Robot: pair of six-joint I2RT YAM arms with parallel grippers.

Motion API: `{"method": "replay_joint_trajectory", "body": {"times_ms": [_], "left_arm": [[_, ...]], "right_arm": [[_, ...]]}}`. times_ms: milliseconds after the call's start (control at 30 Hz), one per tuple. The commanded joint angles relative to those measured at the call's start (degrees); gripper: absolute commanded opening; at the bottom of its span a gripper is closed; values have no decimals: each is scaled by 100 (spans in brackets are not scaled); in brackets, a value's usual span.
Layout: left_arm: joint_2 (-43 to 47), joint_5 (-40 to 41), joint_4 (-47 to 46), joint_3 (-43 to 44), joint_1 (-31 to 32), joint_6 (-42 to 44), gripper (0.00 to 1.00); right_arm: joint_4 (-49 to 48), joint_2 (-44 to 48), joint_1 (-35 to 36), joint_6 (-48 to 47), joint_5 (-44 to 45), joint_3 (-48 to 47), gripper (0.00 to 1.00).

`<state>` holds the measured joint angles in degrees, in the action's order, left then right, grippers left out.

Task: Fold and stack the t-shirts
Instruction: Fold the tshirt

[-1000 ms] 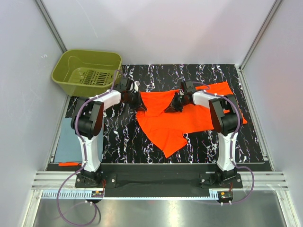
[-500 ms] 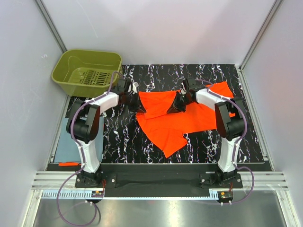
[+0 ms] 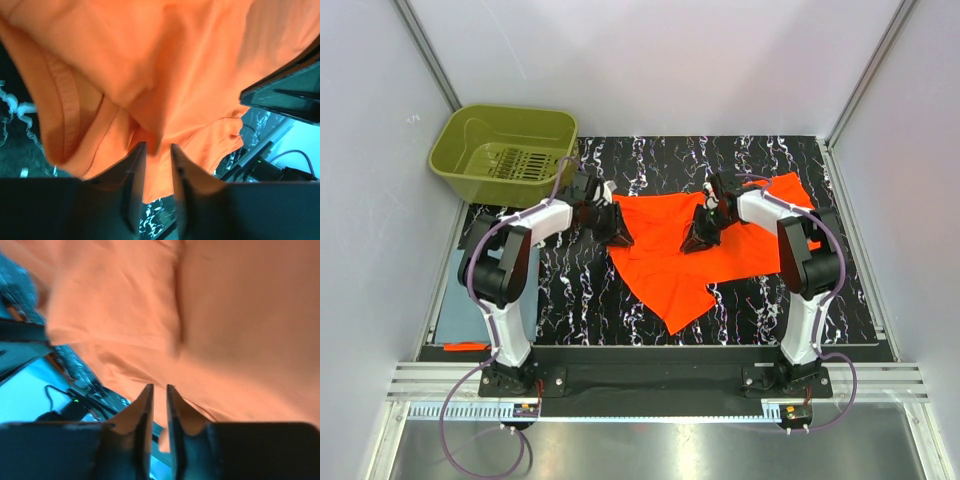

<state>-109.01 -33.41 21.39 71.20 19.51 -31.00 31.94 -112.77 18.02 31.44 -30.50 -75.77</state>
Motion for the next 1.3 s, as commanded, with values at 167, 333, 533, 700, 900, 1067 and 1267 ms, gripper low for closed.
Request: {"method": "replay_joint_trajectory", "body": {"times_ms": [167, 333, 533, 700, 900, 1067, 1267], "left_arm": [[1497, 1652, 981, 278, -8, 1288, 61], [333, 1031, 964, 1553, -26, 1343, 59], [-927, 1248, 929, 2810, 18, 1237, 51], [-1438, 1468, 841, 2952, -17, 1097, 44], [-1588, 1978, 727, 2663, -87, 754, 39], [-1825, 1961, 718, 2723, -376, 561, 39], [-2413, 1584, 735, 3268, -623, 438, 39]], "right_arm": [[1104, 1081, -571, -1202, 2055, -614, 71], [778, 485, -1265, -597, 3215, -1624, 75], [743, -490, -2064, -550, 3788, -2925, 61], [752, -1351, -2390, -1113, 3999, -3953, 54], [734, -2247, -2637, -1447, 4149, -4823, 51], [752, -3039, -2655, -1772, 3938, -5762, 48], [1024, -4207, -2698, -1984, 4341, -6897, 49]]}}
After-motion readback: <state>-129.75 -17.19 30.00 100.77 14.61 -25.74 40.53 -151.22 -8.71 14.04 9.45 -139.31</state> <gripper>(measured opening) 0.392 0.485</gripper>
